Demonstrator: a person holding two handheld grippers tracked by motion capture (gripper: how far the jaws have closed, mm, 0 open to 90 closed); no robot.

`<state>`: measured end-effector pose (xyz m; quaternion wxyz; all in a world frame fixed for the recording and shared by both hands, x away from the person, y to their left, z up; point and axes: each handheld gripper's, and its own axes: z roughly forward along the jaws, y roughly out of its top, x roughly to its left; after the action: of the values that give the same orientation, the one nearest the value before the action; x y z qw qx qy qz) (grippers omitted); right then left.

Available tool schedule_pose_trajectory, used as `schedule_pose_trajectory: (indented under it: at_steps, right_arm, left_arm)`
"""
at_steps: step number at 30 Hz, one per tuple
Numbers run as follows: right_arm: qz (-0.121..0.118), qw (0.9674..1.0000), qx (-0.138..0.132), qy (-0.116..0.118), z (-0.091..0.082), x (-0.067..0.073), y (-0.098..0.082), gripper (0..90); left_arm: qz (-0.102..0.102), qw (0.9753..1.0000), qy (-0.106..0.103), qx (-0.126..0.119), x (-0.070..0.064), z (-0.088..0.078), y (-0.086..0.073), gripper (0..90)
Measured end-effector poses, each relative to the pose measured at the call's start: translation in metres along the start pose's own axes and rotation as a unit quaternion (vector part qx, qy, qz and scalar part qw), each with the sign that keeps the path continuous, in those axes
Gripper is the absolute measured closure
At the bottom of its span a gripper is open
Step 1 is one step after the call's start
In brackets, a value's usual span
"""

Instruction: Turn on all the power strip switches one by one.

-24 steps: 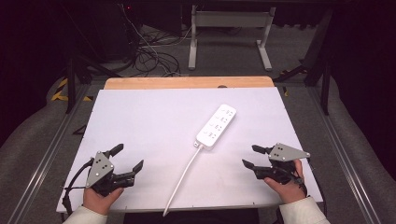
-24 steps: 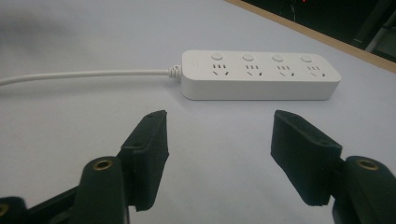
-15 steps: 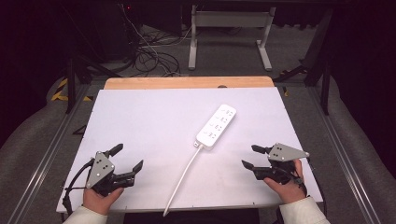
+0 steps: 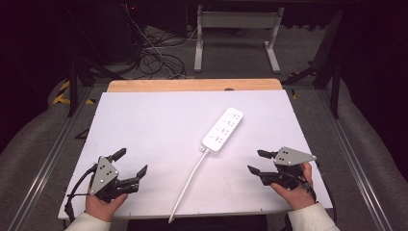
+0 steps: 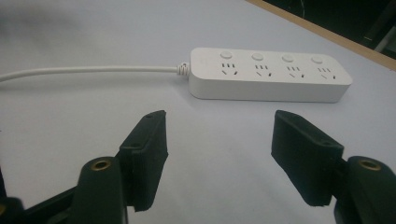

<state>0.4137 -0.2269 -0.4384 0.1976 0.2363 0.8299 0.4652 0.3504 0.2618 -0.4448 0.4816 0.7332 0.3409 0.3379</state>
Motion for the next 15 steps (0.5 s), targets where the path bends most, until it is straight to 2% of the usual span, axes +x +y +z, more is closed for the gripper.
schedule_pose_trajectory:
  at_steps: [2,7,15]
  right_arm:
    - [-0.004,1.0,0.004,0.007,0.001,0.002,0.002,41.8]
    - [-0.008,0.9999,0.007,0.01,0.002,0.003,0.007,43.1]
    - [0.012,0.9995,-0.001,0.028,0.007,-0.004,0.021,48.9]
  left_arm:
    - [-0.001,1.0,0.0,0.0,0.0,0.0,0.0,15.8]
    - [-0.001,1.0,0.0,0.001,0.0,0.0,0.0,15.9]
    - [-0.001,1.0,0.002,0.001,0.0,0.0,0.0,15.9]
